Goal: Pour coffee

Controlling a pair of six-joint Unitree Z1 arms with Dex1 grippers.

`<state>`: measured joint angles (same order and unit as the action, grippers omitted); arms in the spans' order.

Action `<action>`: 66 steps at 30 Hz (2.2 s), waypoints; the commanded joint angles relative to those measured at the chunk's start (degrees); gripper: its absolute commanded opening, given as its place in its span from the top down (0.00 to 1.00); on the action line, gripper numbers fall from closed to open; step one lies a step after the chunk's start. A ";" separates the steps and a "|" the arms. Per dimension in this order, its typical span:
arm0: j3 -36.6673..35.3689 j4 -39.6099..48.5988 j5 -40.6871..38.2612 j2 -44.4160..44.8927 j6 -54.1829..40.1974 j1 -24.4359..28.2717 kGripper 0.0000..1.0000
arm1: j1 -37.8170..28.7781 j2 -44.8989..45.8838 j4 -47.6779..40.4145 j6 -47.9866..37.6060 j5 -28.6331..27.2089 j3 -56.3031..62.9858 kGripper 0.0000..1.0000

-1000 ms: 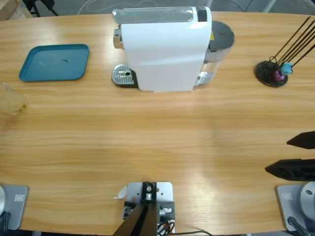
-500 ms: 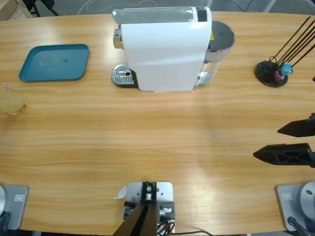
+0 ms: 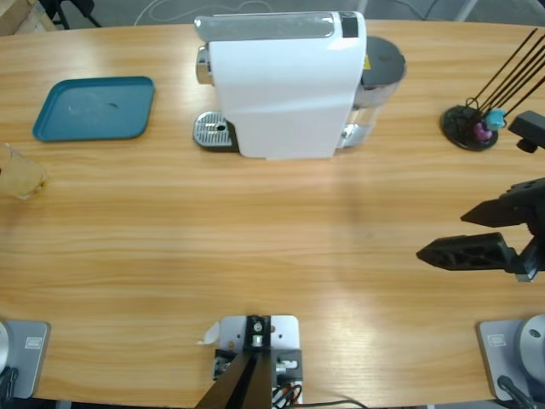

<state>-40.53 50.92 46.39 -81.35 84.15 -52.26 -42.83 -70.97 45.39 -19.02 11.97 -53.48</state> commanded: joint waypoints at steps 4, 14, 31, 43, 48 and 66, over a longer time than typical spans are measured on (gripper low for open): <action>2.23 -5.88 0.68 0.82 -7.98 4.69 0.00 | 0.73 -2.55 -1.62 0.48 -0.77 1.22 0.00; 6.13 -15.69 -1.79 2.02 -16.07 8.80 0.00 | 0.78 -3.86 -2.53 0.48 -0.55 1.01 0.00; 11.72 -30.77 -8.82 2.32 -29.02 18.42 0.00 | 0.82 -5.08 -4.01 0.46 -0.19 0.85 0.00; 8.63 -31.23 -12.20 10.49 -43.21 18.72 0.00 | 0.78 -5.32 -4.20 0.48 0.37 0.57 0.00; 8.58 -31.23 -12.69 8.75 -43.56 18.72 0.00 | 0.82 -5.41 -1.35 0.62 1.19 -1.93 0.00; 6.43 -31.06 -10.06 2.74 -42.86 19.53 0.00 | 0.80 -11.83 3.83 2.59 2.81 -4.48 0.00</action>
<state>-33.09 20.32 34.62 -74.46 41.44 -33.68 -42.83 -78.42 48.78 -17.22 13.41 -58.97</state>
